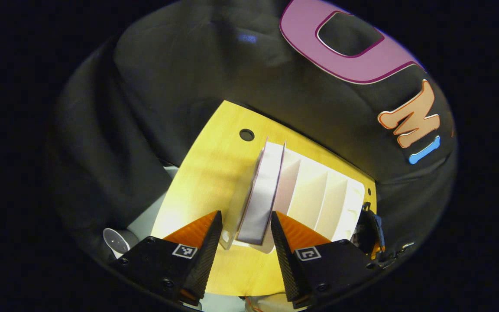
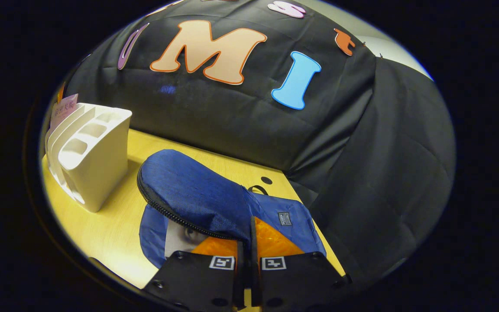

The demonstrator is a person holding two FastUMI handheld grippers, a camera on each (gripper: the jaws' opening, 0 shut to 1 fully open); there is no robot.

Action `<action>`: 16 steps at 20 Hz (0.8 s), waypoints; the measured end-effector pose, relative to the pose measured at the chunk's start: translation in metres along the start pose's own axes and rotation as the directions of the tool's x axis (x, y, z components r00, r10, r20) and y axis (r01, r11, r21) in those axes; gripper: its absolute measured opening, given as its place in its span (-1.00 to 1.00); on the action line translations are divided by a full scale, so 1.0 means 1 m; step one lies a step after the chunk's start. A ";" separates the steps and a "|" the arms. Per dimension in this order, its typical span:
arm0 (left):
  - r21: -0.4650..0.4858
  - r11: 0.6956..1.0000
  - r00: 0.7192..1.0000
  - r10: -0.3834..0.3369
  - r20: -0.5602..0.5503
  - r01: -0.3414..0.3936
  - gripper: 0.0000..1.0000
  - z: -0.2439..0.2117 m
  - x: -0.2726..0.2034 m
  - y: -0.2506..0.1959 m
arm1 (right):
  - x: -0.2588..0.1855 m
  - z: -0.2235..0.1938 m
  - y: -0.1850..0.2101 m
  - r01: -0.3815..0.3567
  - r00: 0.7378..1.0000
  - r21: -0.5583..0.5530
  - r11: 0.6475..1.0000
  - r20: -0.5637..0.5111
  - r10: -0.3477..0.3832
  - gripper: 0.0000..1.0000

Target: Open the schoolbag, grab two books from the bookshelf and put them into the schoolbag.

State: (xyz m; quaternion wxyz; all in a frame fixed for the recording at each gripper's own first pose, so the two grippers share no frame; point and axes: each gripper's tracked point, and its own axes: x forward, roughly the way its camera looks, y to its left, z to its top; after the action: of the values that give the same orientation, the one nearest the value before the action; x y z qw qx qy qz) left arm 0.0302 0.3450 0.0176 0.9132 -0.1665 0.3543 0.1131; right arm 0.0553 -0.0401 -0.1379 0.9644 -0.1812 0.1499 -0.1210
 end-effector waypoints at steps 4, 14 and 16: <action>0.032 0.999 0.998 -0.035 -0.052 0.036 0.14 -0.006 0.023 -0.022 | -0.001 -0.002 0.003 0.001 1.000 -0.006 1.000 -0.010 -0.002 -0.78; 0.106 0.994 0.988 0.036 -0.148 -0.020 -0.10 -0.012 0.065 -0.034 | -0.001 -0.004 0.006 -0.002 1.000 -0.009 1.000 -0.011 0.002 -0.83; 0.116 0.993 0.984 0.052 -0.169 -0.033 -0.12 -0.015 0.074 -0.033 | -0.001 -0.004 0.007 -0.004 1.000 -0.010 1.000 -0.012 0.004 -0.78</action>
State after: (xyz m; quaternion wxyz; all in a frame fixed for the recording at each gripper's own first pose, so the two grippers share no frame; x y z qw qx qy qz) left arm 0.0850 0.3154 -0.0361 0.8847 -0.1163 0.4408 0.0978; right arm 0.0538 -0.0347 -0.1442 0.9628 -0.1849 0.1568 -0.1195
